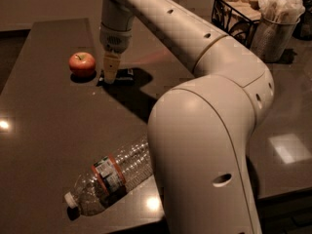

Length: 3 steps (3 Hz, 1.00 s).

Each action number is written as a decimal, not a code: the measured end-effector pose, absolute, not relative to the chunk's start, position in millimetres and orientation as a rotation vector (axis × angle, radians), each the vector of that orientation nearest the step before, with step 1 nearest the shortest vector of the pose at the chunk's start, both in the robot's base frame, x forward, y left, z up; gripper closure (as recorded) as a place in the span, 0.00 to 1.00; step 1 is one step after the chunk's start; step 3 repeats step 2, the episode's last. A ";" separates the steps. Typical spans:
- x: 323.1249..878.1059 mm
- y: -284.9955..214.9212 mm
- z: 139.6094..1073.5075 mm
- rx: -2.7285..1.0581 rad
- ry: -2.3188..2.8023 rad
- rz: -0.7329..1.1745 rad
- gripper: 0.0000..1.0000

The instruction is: Move rxbar chocolate near apple

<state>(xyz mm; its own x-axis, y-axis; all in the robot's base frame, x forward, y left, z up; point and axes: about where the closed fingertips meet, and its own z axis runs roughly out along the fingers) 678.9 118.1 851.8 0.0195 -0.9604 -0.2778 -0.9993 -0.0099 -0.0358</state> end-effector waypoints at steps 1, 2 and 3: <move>681.4 121.2 849.6 -2.065 2.034 0.256 0.00; 681.4 121.2 849.6 -2.065 2.034 0.256 0.00; 681.4 121.2 849.6 -2.065 2.034 0.256 0.00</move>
Offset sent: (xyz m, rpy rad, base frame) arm 0.0023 0.0029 -0.0020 0.0059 -0.0051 -0.0007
